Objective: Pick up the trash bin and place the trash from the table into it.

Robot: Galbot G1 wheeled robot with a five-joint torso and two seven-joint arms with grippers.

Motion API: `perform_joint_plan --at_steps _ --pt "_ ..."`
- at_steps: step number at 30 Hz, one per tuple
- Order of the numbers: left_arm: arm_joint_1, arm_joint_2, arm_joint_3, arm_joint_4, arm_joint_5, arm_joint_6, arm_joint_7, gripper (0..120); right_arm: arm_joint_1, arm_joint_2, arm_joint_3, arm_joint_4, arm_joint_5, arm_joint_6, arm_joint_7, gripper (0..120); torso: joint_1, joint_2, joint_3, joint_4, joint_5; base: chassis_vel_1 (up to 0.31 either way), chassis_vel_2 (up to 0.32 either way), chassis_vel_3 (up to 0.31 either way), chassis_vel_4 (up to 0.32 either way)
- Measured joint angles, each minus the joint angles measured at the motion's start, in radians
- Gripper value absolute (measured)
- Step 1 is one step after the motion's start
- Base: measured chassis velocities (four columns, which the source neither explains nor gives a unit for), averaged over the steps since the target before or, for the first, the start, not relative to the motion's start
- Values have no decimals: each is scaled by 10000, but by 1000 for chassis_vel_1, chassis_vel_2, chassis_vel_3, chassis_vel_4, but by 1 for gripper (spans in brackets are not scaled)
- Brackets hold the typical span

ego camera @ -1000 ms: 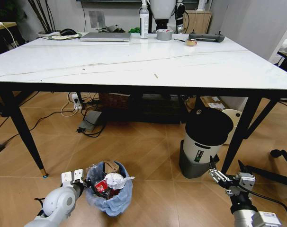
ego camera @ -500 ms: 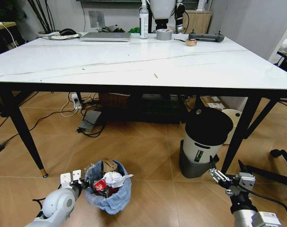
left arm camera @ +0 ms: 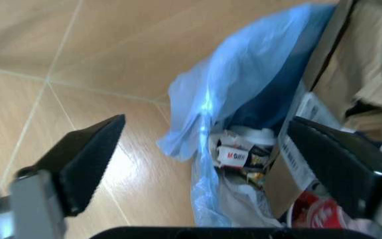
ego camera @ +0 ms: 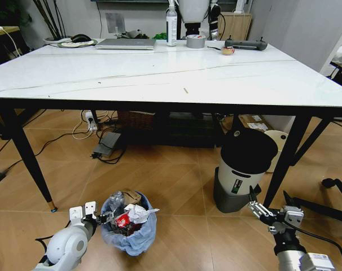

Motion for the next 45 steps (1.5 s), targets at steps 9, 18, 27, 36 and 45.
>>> perform_joint_plan --at_steps 9,18,27,36,45 --pt "400 71 -381 -988 -57 31 -291 100 88 -35 -34 -90 86 6 1 100 0 1 0 -1 0 0 0 0 0" --pt "589 71 -472 -1657 -235 57 -631 100 145 -88 -44 -169 162 14 9 100 0 1 1 0 0 0 0 0 0" --pt "660 120 -571 -2661 -675 69 -1296 100 159 -176 -38 -219 239 89 28 100 0 1 1 -1 0 0 0 0 0" --pt "647 336 -659 -4052 -1368 130 -2148 100 196 -293 -31 -258 336 106 37 100 0 1 1 -1 0 0 0 0 0" --pt "1003 519 -715 -4662 -58 -28 -1172 100 244 -264 6 -161 604 -134 226 100 0 1 1 -1 -1 0 0 0 0"
